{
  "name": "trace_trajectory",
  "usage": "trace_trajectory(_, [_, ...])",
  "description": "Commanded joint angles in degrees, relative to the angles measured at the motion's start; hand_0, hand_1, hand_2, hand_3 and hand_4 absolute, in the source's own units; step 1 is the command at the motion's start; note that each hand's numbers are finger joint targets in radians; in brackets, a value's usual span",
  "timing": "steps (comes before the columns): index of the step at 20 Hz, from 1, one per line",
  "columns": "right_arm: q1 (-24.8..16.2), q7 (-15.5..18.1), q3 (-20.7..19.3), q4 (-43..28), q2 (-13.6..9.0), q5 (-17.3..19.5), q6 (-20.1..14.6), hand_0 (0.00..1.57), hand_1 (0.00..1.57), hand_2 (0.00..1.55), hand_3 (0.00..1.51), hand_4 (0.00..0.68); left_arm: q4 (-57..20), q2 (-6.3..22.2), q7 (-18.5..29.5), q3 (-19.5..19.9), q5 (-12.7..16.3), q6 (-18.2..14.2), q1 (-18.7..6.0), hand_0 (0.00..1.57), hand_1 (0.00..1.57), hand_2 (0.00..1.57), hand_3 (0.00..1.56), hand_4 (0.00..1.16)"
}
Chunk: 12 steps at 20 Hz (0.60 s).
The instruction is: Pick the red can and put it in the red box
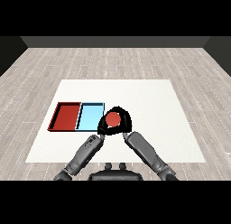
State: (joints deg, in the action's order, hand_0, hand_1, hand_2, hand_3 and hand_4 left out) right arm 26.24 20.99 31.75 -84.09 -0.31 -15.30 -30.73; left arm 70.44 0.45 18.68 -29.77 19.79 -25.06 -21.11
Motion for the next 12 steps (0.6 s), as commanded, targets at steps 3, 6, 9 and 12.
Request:
trace_trajectory(3, [0.5,0.4,-1.0,0.2,0.3,-0.6,0.8,1.50,1.50,1.45,1.39,0.653,-0.6,-0.4,-1.9,-1.2,2.3,-5.2,-3.1,1.57,1.57,1.57,1.48,1.12])
trace_trajectory(6, [-0.9,0.1,3.9,-1.7,0.3,-0.5,-3.8,1.48,1.48,1.44,1.39,0.646,-1.1,-0.4,-1.6,-4.8,2.4,-9.0,-2.3,1.57,1.57,1.56,1.48,1.12])
trace_trajectory(9, [-2.4,2.3,-2.3,1.5,0.3,-0.8,5.0,1.48,1.48,1.44,1.39,0.642,-3.1,-0.4,1.7,-1.4,3.1,-6.7,-3.6,1.57,1.57,1.55,1.47,1.14])
trace_trajectory(12, [-2.7,1.6,-2.5,-0.3,0.3,-1.1,4.8,1.49,1.49,1.44,1.39,0.637,-0.2,-0.4,3.7,0.5,1.7,-7.6,-2.1,1.57,1.57,1.56,1.48,1.14])
